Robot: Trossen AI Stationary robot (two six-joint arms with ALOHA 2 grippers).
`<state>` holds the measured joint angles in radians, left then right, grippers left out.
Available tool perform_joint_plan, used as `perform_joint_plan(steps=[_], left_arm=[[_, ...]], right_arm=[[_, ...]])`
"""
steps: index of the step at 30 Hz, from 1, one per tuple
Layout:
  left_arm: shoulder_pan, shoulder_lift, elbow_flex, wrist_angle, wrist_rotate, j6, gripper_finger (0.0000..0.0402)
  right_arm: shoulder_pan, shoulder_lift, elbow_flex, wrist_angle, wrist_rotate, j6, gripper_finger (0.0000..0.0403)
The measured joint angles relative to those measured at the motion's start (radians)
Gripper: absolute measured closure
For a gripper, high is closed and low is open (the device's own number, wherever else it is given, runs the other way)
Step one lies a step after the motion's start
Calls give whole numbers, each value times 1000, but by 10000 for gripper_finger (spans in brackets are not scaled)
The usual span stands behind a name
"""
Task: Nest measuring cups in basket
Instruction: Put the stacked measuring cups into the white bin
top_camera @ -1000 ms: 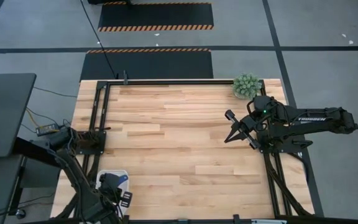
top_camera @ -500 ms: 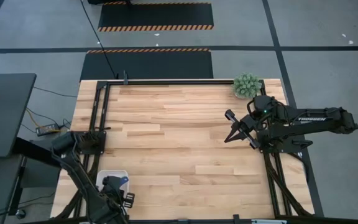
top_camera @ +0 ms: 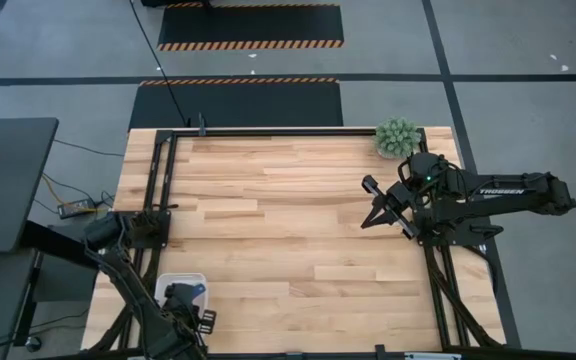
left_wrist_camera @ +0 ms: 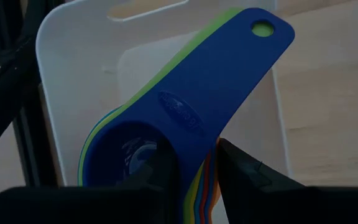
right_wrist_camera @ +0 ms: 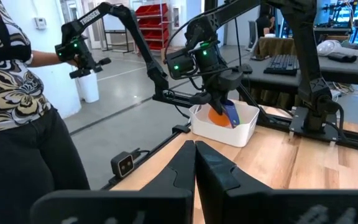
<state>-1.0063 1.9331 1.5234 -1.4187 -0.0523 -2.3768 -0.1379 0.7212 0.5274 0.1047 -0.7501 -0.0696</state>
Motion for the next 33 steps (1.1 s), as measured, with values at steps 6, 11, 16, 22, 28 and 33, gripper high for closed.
perform_joint_plan(steps=[6, 11, 16, 22, 28, 33], left_arm=[[6, 28, -1, 1, 34, -2, 306], [17, 65, -1, 4, 36, -3, 306], [29, 92, -1, 2, 45, -1, 306], [28, 101, 0, 4, 45, 1, 306], [27, 101, 0, 7, 41, 6, 306], [26, 101, 0, 20, 12, 40, 306]], right_arm=[[0, 0, 0, 0, 0, 15, 385], [0, 0, 0, 0, 0, 26, 385], [0, 0, 0, 10, 0, 27, 385], [0, 0, 0, 35, 0, 38, 385], [0, 0, 0, 36, 0, 100, 385], [0, 0, 0, 36, 0, 102, 385]])
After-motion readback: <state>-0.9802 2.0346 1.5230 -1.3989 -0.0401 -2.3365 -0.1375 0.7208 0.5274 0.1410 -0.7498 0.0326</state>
